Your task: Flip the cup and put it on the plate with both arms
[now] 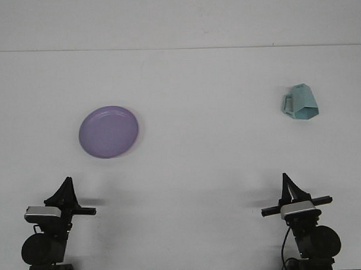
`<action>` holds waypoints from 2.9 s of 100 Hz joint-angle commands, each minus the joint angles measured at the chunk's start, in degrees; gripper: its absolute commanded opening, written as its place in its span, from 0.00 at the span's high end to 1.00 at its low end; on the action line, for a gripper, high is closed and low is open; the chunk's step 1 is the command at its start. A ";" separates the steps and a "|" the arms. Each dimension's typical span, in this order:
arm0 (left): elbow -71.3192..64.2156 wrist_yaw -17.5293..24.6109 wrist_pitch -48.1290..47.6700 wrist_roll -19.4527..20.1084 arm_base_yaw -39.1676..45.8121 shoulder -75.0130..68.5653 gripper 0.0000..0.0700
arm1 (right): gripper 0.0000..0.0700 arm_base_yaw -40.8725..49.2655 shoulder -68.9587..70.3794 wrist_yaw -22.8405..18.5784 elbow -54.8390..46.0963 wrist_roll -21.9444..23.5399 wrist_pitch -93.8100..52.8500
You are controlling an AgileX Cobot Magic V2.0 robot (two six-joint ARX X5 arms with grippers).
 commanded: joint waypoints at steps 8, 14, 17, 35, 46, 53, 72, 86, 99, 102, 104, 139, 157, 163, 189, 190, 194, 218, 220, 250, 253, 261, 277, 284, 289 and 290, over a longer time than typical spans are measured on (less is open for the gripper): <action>-1.07 -0.20 0.59 0.48 0.09 -0.04 0.98 | 1.00 0.00 -0.02 0.00 -0.15 -0.24 0.55; -1.07 -0.17 0.57 0.50 0.09 -0.04 0.98 | 1.00 0.00 -0.02 0.00 -0.15 -0.24 0.55; -1.07 -0.17 0.57 0.48 0.09 -0.04 0.98 | 1.00 0.00 -0.02 0.00 -0.15 -0.24 0.55; -1.07 -0.17 0.57 0.50 0.11 -0.04 0.98 | 1.00 0.00 -0.02 0.00 -0.15 -0.24 0.55; -1.07 -0.20 0.59 0.50 0.09 -0.04 0.98 | 1.00 0.00 -0.02 0.00 -0.15 -0.24 0.55; -1.07 -0.20 0.57 0.50 0.09 -0.04 0.98 | 1.00 0.00 -0.02 0.00 -0.15 -0.24 0.55; -1.07 -0.17 0.59 0.31 0.09 -0.04 0.98 | 1.00 0.00 -0.02 -0.13 -0.15 0.68 0.63; -1.05 -0.17 0.61 0.28 0.09 -0.04 0.98 | 1.00 0.04 -0.02 -0.07 -0.15 4.46 0.63; -1.05 -0.17 0.59 0.26 0.09 -0.04 0.98 | 1.00 0.04 -0.02 -0.04 -0.15 8.52 0.98; -1.05 -0.17 0.59 0.28 0.09 -0.04 0.98 | 1.00 0.04 -0.02 -0.04 -0.15 9.55 1.09; -1.05 -0.17 0.59 0.28 0.09 -0.04 0.98 | 1.00 0.04 -0.02 -0.02 -0.15 10.40 1.09; -1.05 -0.17 0.85 0.31 0.09 -0.04 0.98 | 1.00 -0.02 1.73 16.55 5.20 22.67 0.87; -1.05 -0.17 0.72 0.26 0.09 -0.04 0.98 | 1.00 -0.15 9.64 21.57 12.41 17.68 -1.31; -1.05 -0.17 0.63 0.24 0.09 -0.04 0.98 | 1.00 -0.46 13.73 22.12 14.58 15.39 -1.16; -1.05 -0.17 0.57 -1.22 0.09 -0.04 0.98 | 0.96 -4.55 34.42 22.29 21.29 5.40 5.95; -1.05 -0.17 0.57 -1.22 0.09 -0.04 0.98 | 0.95 -4.74 35.19 22.23 21.44 5.09 6.49; -1.05 -0.17 0.57 -1.22 0.09 -0.04 0.98 | 0.83 -5.66 38.27 21.90 21.94 3.76 8.79; -1.05 -0.17 0.55 -1.20 0.09 -0.04 0.98 | 0.51 -13.07 56.59 16.79 23.30 -0.24 23.63; -1.05 -0.17 0.55 -1.20 0.09 -0.04 0.98 | 0.50 -13.68 58.16 16.02 23.58 -0.72 24.57; -1.05 -0.17 0.50 -1.20 0.09 -0.04 0.98 | 0.43 -19.65 79.47 6.56 32.83 -10.73 32.04; -1.05 -0.17 0.50 -1.20 0.11 -0.04 0.98 | 0.41 -20.00 81.22 5.27 33.86 -10.75 32.89; -1.05 -0.17 0.48 -1.20 0.09 -0.04 0.98 | 0.39 -20.83 85.55 2.67 36.70 -12.11 33.59; -1.05 -0.17 0.35 -1.20 0.09 -0.04 0.98 | 0.39 -21.29 92.80 0.68 42.47 -16.00 33.77; -1.05 -0.17 0.35 -1.20 0.09 -0.04 0.98 | 0.38 -21.66 95.78 -0.61 44.92 -17.14 33.79; -1.05 -0.17 0.35 -1.20 0.09 -0.04 0.98 | 0.38 -21.86 97.98 -1.75 46.73 -17.40 33.83; -1.05 -0.17 0.35 -1.20 0.09 -0.04 0.98 | 0.38 -21.90 98.40 -1.88 47.06 -17.40 33.86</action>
